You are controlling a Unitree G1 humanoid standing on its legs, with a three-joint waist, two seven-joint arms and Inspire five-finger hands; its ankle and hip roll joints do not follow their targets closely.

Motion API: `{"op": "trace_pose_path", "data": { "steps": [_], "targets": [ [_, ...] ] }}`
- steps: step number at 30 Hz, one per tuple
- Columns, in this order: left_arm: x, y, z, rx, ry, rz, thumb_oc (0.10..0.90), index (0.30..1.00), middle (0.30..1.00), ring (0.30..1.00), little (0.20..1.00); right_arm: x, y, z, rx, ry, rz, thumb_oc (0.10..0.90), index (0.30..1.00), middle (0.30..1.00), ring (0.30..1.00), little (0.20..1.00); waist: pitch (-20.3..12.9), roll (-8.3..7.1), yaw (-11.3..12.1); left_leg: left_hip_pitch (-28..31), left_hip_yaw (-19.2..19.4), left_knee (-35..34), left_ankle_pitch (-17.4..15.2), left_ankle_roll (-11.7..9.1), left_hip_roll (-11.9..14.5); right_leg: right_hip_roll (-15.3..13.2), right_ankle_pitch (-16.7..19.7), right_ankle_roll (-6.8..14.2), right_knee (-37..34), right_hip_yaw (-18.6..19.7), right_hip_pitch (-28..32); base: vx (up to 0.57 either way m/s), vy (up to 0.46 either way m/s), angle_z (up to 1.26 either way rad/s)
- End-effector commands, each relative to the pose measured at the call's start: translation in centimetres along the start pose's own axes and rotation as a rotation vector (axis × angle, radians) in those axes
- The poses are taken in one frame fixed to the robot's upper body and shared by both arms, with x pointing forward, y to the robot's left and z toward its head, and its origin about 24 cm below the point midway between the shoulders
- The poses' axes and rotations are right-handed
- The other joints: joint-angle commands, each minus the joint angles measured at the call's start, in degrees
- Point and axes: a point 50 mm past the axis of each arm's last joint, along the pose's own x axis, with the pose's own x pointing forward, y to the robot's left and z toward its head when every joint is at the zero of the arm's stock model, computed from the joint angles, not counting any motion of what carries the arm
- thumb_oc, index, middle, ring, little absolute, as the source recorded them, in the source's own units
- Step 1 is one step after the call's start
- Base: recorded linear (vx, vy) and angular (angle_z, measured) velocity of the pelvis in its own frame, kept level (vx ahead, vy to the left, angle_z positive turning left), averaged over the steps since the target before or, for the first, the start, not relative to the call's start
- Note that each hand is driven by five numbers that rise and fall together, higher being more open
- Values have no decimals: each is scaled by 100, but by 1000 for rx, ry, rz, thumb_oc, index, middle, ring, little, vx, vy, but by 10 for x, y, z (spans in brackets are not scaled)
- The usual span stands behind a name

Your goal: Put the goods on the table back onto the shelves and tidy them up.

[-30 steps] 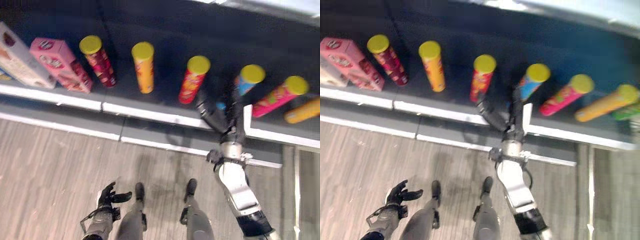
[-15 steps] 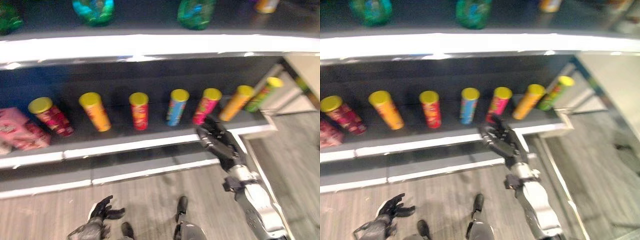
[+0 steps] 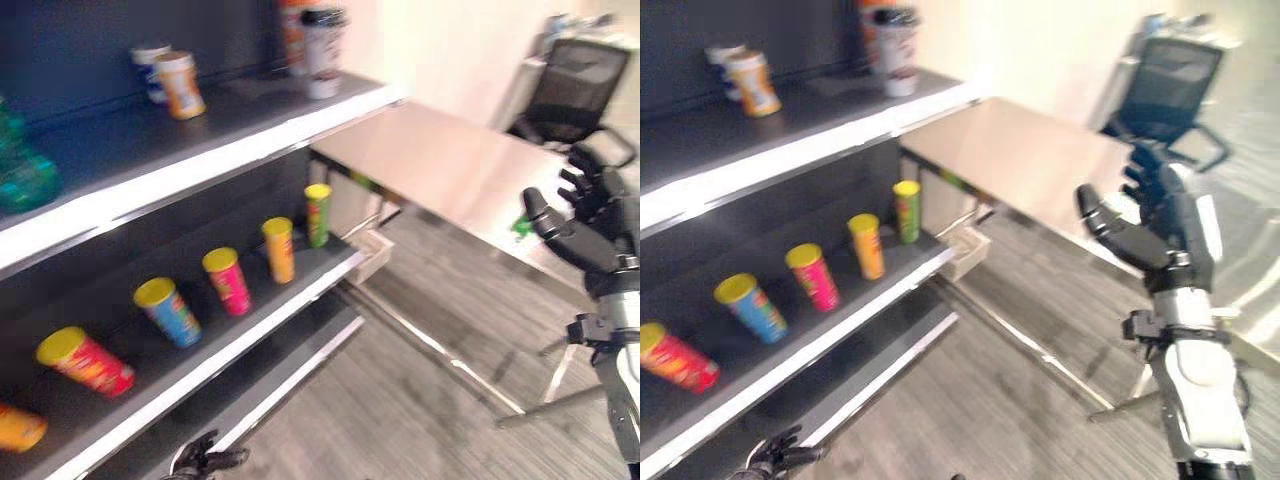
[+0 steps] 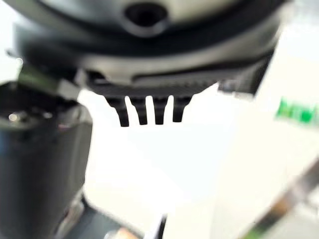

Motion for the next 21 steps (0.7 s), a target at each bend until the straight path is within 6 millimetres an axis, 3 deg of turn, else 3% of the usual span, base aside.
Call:
{"op": "trace_pose_path", "data": {
  "steps": [1,2,3,5,7,8,9,10,11,12,13,14,15,16,17,18,19,21],
  "targets": [
    [2,-10,20,45,-102,-18,800,900,900,900,900,33,-20,62,-70,-342,-110,800,900,900,900,900,431,-150,583,-941,-875,-1224,-648,895,-1452,-464,96,839,-326,513,300,98,-176,-46],
    [2,-10,20,45,-102,-18,800,900,900,900,900,32,-20,62,-70,-342,-111,800,900,900,900,900,437,-154,596,-926,-859,-1230,-650,899,-1455,-469,96,842,-324,525,303,181,-140,-59],
    [3,-19,29,65,-135,-48,800,900,900,900,900,33,-21,62,-46,-349,-129,800,900,900,900,900,441,-166,602,-994,-840,-1501,-767,942,-1653,-475,93,848,-314,598,297,128,-27,-90],
    [4,-31,46,99,-200,-87,800,900,900,900,900,37,-17,67,-70,-376,-128,800,900,900,900,900,446,-154,702,-1281,-898,-1962,-828,1060,-2248,-409,100,885,-327,703,357,183,-61,-67],
    [0,-32,42,93,-205,-108,800,900,900,900,900,52,-9,75,-130,-414,-110,800,900,900,900,900,441,-5,1029,-1644,-1120,-2621,-342,1032,-2897,-89,32,911,-331,985,540,338,-97,-59],
    [-1,-27,67,179,-336,-89,800,900,900,900,900,59,0,82,-124,-454,-100,800,900,900,900,900,399,14,1183,-1494,-1177,-2662,-427,1093,-2979,-37,-210,924,-151,1089,687,337,-53,-120],
    [-1,-27,67,179,-337,-88,800,900,900,900,900,59,0,82,-124,-455,-101,800,900,900,900,900,408,17,1196,-1485,-1161,-2677,-408,1097,-2971,-35,-202,922,-140,1105,679,263,47,-132],
    [-1,-27,100,121,-422,-48,800,900,900,900,900,61,16,80,-118,-463,-41,800,900,900,900,900,360,-10,1133,-1293,-1070,-2781,-528,1239,-2982,-68,-322,987,82,1131,688,165,86,-95],
    [0,-29,115,105,-455,-53,800,900,900,900,900,67,20,82,-102,-461,-15,800,900,900,900,900,274,-30,1097,-1095,-1002,-2955,-548,1323,-2995,-120,-366,1047,342,1164,668,313,133,-77],
    [-2,1,18,11,-106,-28,800,900,900,900,900,73,11,91,-126,-481,-76,800,900,900,900,900,276,8,1231,-777,-921,-3114,-643,1494,-2963,-359,-121,1289,1246,1038,403,231,105,-68],
    [-3,2,16,10,-104,-27,800,900,900,900,900,73,12,90,-126,-478,-73,800,900,900,900,900,255,3,1248,-768,-892,-3142,-633,1504,-2968,-379,-161,1301,1345,1074,344,185,71,-93],
    [-5,12,4,73,-61,-20,800,900,900,900,900,77,13,96,-148,-496,-47,800,900,900,900,900,326,17,1274,-602,-871,-3141,-674,1570,-2959,-545,100,1512,1880,953,125,117,53,-158],
    [-4,23,-11,248,38,54,800,900,900,900,900,77,15,93,-155,-493,-28,800,900,900,900,900,424,72,1073,-326,-982,-3150,-806,1697,-2914,-719,254,1615,2914,1054,-319,134,46,-127],
    [-2,18,2,245,-20,36,800,900,900,900,900,78,13,90,-165,-478,-32,800,900,900,900,900,453,102,1046,-280,-1049,-3163,-844,1716,-2878,-731,262,1538,3109,1080,-478,124,11,-38],
    [-3,15,3,243,-40,26,800,900,900,900,900,75,11,87,-165,-466,-37,800,900,900,900,900,433,96,1066,-199,-1069,-3223,-890,1724,-2871,-1042,258,1479,3061,951,-499,53,-21,57],
    [-3,15,3,244,-40,27,800,900,900,900,900,75,11,87,-165,-465,-37,800,900,900,900,900,434,91,1062,-195,-1074,-3226,-888,1725,-2877,-1049,252,1481,3068,947,-496,71,-85,61],
    [-2,13,6,235,-52,26,800,900,900,900,900,74,9,86,-181,-457,-47,800,900,900,900,900,395,107,1107,-183,-1072,-3284,-909,1664,-2803,-1383,217,1375,2723,867,-492,87,-140,50],
    [-1,10,11,236,-74,17,800,900,900,900,900,72,2,85,-186,-445,-68,800,900,900,900,900,338,63,1124,-184,-1322,-3319,-1017,1526,-2759,-1672,298,1371,1786,933,-370,150,-247,13]
  ]
}}
